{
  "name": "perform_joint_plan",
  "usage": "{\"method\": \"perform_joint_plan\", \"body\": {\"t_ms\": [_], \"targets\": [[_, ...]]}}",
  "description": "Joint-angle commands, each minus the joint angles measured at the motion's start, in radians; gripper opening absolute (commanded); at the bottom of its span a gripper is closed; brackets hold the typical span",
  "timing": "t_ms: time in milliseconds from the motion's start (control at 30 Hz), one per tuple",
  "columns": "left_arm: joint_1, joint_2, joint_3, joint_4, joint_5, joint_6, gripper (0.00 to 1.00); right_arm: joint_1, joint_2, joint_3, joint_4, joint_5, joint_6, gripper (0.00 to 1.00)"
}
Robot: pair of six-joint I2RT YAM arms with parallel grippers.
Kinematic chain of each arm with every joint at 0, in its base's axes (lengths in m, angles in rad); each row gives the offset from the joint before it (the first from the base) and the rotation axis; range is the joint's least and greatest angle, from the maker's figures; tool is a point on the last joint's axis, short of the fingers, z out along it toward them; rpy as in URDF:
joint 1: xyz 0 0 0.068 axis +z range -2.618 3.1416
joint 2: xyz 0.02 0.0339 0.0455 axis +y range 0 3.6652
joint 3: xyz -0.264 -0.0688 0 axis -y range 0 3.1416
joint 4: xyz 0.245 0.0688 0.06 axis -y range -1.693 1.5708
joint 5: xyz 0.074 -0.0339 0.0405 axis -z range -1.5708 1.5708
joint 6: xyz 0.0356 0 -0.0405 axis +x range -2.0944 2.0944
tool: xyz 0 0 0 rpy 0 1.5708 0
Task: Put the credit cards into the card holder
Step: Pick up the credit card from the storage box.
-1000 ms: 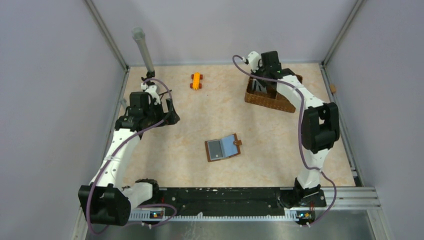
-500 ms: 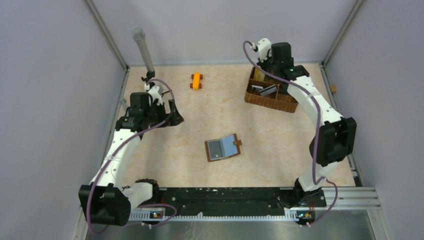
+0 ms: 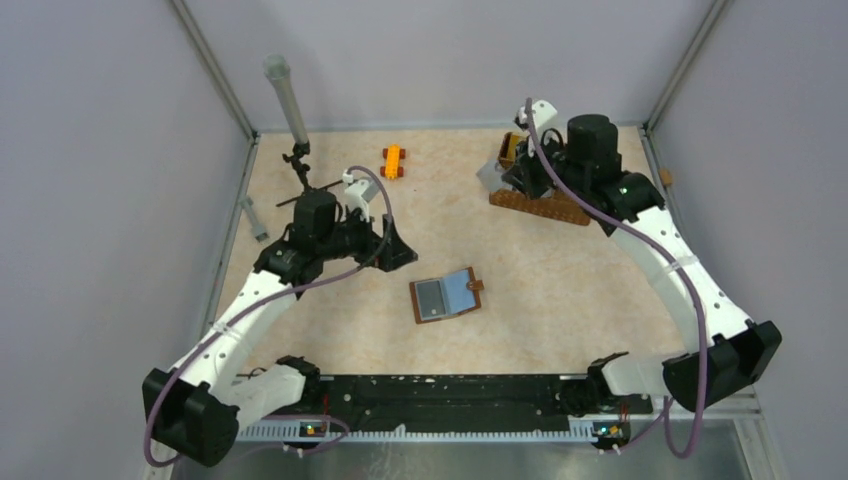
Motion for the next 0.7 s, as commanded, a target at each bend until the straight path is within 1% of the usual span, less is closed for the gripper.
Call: {"method": "perform_joint_plan", "body": {"t_ms": [0,67,133,233,367,433,467,500,600,667], "targets": [[-0.08,-0.053,-0.058,0.232,0.125,-0.089,0.98,0.025,-0.061,-0.089,-0.03,-0.394,0.093,0.0],[-0.1,-0.071,-0.083,0.306,0.155,-0.129,0.99,0.049,-0.068,-0.128,-0.03,-0.487,0.106,0.0],[-0.112,-0.077,-0.104,0.345,0.187,-0.151,0.99,0.094,-0.062,-0.155,-0.048,-0.54,0.101,0.0],[-0.134,-0.06,-0.109,0.336,0.227,-0.15,0.99,0.154,-0.038,-0.19,-0.063,-0.588,0.085,0.0],[-0.176,-0.035,-0.124,0.3,0.252,-0.129,0.99,0.209,0.0,-0.221,-0.041,-0.669,0.086,0.0],[-0.201,-0.023,-0.132,0.294,0.276,-0.125,0.96,0.22,0.007,-0.232,-0.021,-0.709,0.089,0.0],[-0.21,-0.016,-0.135,0.294,0.293,-0.126,0.9,0.222,0.009,-0.236,-0.014,-0.72,0.089,0.0],[-0.219,-0.011,-0.138,0.294,0.307,-0.127,0.82,0.224,0.01,-0.237,-0.01,-0.731,0.087,0.0],[-0.239,-0.004,-0.157,0.325,0.337,-0.142,0.47,0.226,0.017,-0.232,-0.014,-0.731,0.071,0.0],[-0.244,-0.008,-0.179,0.359,0.355,-0.16,0.2,0.226,0.02,-0.229,0.004,-0.709,0.085,0.0]]}}
